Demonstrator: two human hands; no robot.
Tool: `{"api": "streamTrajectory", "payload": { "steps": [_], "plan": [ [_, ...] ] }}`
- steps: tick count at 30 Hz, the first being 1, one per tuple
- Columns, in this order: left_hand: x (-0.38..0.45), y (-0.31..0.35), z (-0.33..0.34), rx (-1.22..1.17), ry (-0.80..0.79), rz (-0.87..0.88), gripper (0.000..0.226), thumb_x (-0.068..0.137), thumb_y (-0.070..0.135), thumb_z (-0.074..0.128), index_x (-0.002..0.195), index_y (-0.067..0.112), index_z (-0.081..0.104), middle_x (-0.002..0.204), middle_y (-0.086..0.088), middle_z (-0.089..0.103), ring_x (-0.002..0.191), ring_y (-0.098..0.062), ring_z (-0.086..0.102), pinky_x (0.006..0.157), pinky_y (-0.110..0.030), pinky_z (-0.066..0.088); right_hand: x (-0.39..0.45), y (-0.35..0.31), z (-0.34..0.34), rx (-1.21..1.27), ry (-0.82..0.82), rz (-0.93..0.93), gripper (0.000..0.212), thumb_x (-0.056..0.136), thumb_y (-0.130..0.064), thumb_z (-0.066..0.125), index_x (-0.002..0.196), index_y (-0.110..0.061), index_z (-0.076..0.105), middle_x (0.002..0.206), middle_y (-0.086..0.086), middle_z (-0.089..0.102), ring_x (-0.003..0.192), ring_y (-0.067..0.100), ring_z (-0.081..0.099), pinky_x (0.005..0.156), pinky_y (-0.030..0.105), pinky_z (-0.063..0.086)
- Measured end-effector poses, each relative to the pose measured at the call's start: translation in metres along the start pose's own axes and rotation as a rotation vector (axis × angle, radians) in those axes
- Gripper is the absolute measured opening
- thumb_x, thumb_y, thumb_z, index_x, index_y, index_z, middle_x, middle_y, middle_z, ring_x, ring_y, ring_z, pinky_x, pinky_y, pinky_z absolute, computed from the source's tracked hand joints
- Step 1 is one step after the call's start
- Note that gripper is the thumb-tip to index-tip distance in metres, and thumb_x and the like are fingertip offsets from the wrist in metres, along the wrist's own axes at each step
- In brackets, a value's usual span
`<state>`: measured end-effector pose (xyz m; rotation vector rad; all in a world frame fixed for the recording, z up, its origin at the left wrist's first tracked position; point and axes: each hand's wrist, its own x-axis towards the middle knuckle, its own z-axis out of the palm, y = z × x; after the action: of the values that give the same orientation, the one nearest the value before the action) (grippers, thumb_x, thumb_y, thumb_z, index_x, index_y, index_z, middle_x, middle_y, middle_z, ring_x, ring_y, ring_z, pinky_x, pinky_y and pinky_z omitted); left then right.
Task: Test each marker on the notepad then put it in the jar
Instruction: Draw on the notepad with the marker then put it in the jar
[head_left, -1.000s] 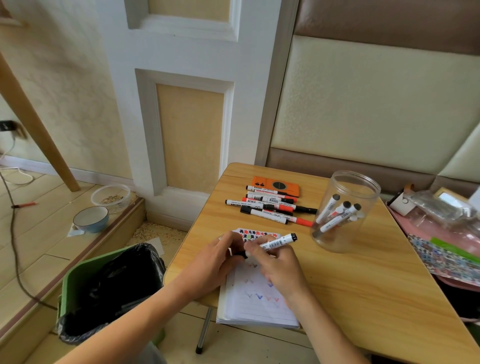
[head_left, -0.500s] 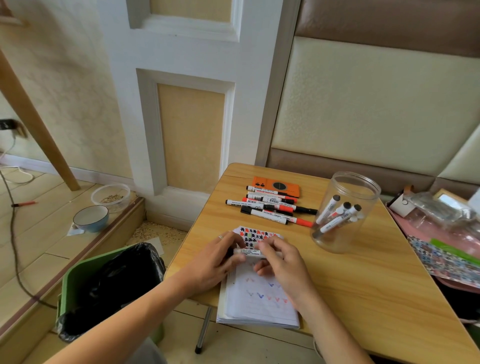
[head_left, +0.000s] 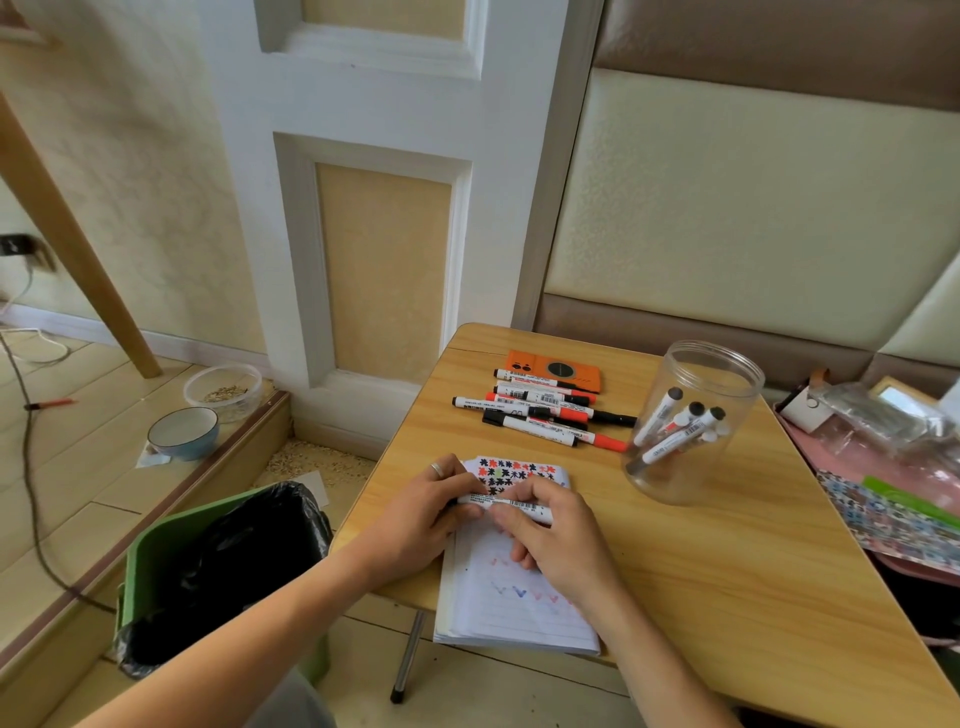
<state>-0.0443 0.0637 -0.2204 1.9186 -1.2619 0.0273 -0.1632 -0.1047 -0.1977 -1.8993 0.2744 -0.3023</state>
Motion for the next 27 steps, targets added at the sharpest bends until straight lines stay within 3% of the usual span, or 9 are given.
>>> {"api": "streamTrajectory", "payload": {
  "steps": [4, 7, 11, 15, 19, 22, 24, 27],
  "plan": [
    [0.000, 0.000, 0.000, 0.002, -0.004, -0.012, 0.019, 0.100, 0.034, 0.055, 0.106, 0.019, 0.066, 0.102, 0.007, 0.049, 0.094, -0.005, 0.049, 0.078, -0.015, 0.038, -0.001, -0.001, -0.001, -0.013, -0.006, 0.004, 0.012, 0.095, -0.028, 0.074, 0.093, -0.017, 0.069, 0.078, 0.004, 0.072, 0.055, 0.015, 0.063, 0.052, 0.026, 0.049],
    [0.001, -0.001, 0.004, 0.042, 0.008, -0.012, 0.017, 0.100, 0.034, 0.058, 0.108, 0.021, 0.064, 0.105, 0.007, 0.050, 0.098, -0.005, 0.047, 0.081, -0.021, 0.040, -0.001, -0.004, -0.002, 0.053, 0.011, 0.029, 0.005, 0.098, -0.017, 0.067, 0.094, -0.015, 0.067, 0.073, 0.000, 0.069, 0.059, 0.015, 0.065, 0.055, 0.024, 0.050],
    [0.003, -0.005, 0.011, 0.211, -0.010, -0.007, 0.038, 0.095, 0.052, 0.057, 0.123, 0.026, 0.056, 0.120, 0.007, 0.048, 0.108, -0.011, 0.040, 0.094, -0.032, 0.040, 0.006, -0.007, -0.010, 0.184, 0.109, 0.011, 0.013, 0.097, 0.004, 0.057, 0.103, -0.007, 0.058, 0.095, 0.006, 0.065, 0.068, 0.022, 0.068, 0.062, 0.030, 0.054],
    [0.003, -0.003, 0.014, 0.323, -0.053, -0.037, 0.054, 0.095, 0.053, 0.051, 0.143, 0.031, 0.041, 0.137, 0.005, 0.041, 0.125, -0.013, 0.035, 0.109, -0.038, 0.032, 0.011, -0.023, -0.022, 0.227, 0.225, -0.104, 0.021, 0.095, -0.001, 0.068, 0.109, -0.010, 0.055, 0.092, 0.012, 0.072, 0.071, 0.025, 0.072, 0.065, 0.033, 0.058],
    [0.002, 0.001, 0.015, 0.370, -0.102, -0.018, 0.048, 0.099, 0.045, 0.046, 0.145, 0.039, 0.039, 0.147, 0.007, 0.035, 0.138, -0.010, 0.026, 0.117, -0.037, 0.018, 0.019, -0.049, -0.048, 0.012, 0.418, -0.265, 0.017, 0.098, -0.016, 0.069, 0.111, -0.022, 0.060, 0.088, 0.000, 0.076, 0.074, 0.012, 0.075, 0.068, 0.039, 0.062],
    [0.002, 0.002, 0.015, 0.378, -0.143, -0.028, 0.044, 0.101, 0.043, 0.043, 0.144, 0.047, 0.037, 0.152, 0.009, 0.029, 0.143, -0.009, 0.018, 0.113, -0.030, 0.009, 0.021, -0.078, -0.077, -0.279, 0.586, -0.502, 0.024, 0.101, -0.019, 0.066, 0.123, -0.022, 0.060, 0.089, -0.010, 0.072, 0.077, 0.006, 0.072, 0.067, 0.030, 0.061],
    [0.001, 0.003, 0.014, 0.388, -0.151, -0.037, 0.043, 0.102, 0.043, 0.042, 0.145, 0.047, 0.037, 0.153, 0.009, 0.028, 0.144, -0.009, 0.017, 0.112, -0.029, 0.007, 0.021, -0.100, -0.098, -0.440, 0.698, -0.675, 0.025, 0.103, -0.018, 0.063, 0.128, -0.015, 0.060, 0.089, -0.003, 0.070, 0.073, 0.012, 0.069, 0.062, 0.027, 0.056],
    [0.001, 0.005, 0.014, 0.398, -0.164, -0.049, 0.043, 0.103, 0.044, 0.041, 0.146, 0.047, 0.036, 0.154, 0.010, 0.027, 0.145, -0.008, 0.015, 0.112, -0.027, 0.005, 0.025, -0.125, -0.128, -0.540, 0.866, -0.790, 0.023, 0.105, -0.017, 0.059, 0.126, -0.008, 0.061, 0.092, 0.005, 0.069, 0.076, 0.015, 0.063, 0.066, 0.025, 0.049]
  ]
}}
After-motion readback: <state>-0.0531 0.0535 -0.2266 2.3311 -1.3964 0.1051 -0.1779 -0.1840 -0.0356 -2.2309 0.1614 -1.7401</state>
